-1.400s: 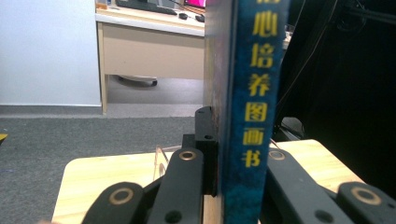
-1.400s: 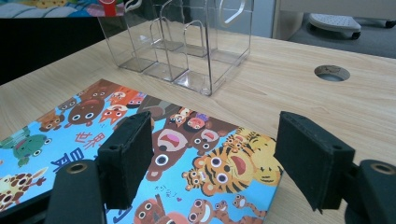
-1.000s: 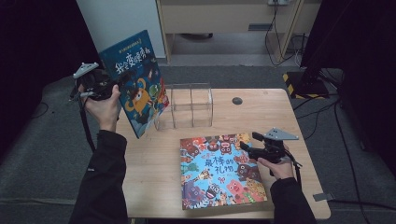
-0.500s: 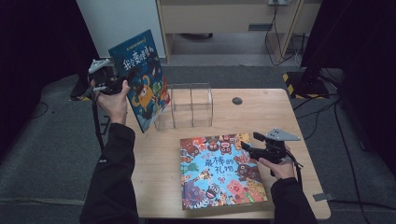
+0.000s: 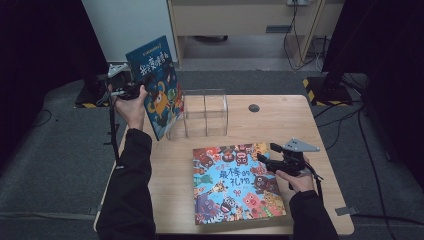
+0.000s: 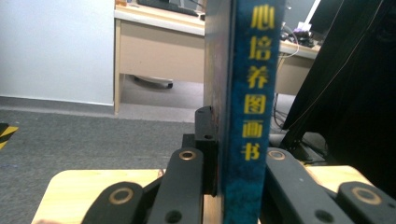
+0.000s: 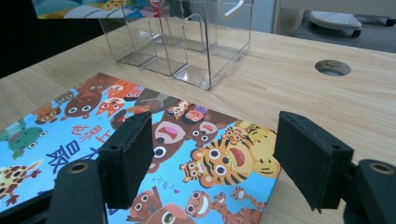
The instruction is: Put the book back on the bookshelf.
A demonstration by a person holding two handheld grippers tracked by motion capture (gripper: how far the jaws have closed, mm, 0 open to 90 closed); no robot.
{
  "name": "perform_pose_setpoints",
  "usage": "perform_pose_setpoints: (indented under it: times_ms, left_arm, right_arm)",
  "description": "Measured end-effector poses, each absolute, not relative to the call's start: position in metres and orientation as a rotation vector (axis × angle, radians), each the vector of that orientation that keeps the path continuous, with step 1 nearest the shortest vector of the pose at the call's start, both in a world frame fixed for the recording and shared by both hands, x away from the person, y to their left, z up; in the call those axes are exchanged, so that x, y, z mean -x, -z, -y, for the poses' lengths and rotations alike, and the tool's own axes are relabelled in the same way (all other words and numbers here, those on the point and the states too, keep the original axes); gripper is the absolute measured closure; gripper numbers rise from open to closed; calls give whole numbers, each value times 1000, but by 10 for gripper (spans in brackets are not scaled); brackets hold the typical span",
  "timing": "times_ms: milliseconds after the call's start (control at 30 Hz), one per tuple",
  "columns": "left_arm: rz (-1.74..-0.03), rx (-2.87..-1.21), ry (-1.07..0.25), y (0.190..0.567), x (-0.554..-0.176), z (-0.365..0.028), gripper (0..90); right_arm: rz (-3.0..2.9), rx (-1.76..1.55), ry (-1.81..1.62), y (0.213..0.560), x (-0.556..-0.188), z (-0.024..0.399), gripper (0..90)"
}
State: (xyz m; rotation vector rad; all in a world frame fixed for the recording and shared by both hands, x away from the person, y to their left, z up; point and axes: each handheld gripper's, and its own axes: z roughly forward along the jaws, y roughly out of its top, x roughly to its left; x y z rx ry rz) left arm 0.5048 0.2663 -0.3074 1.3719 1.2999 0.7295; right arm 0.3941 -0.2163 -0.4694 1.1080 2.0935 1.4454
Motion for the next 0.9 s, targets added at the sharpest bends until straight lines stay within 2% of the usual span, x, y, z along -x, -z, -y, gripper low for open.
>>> perform_pose_setpoints:
  times_ms: [900]
  left_arm:
    - [-1319,-1358,-728,355,-508,-265,827]
  right_arm:
    - [-2118,-1095,-1430,475,-393,212,287]
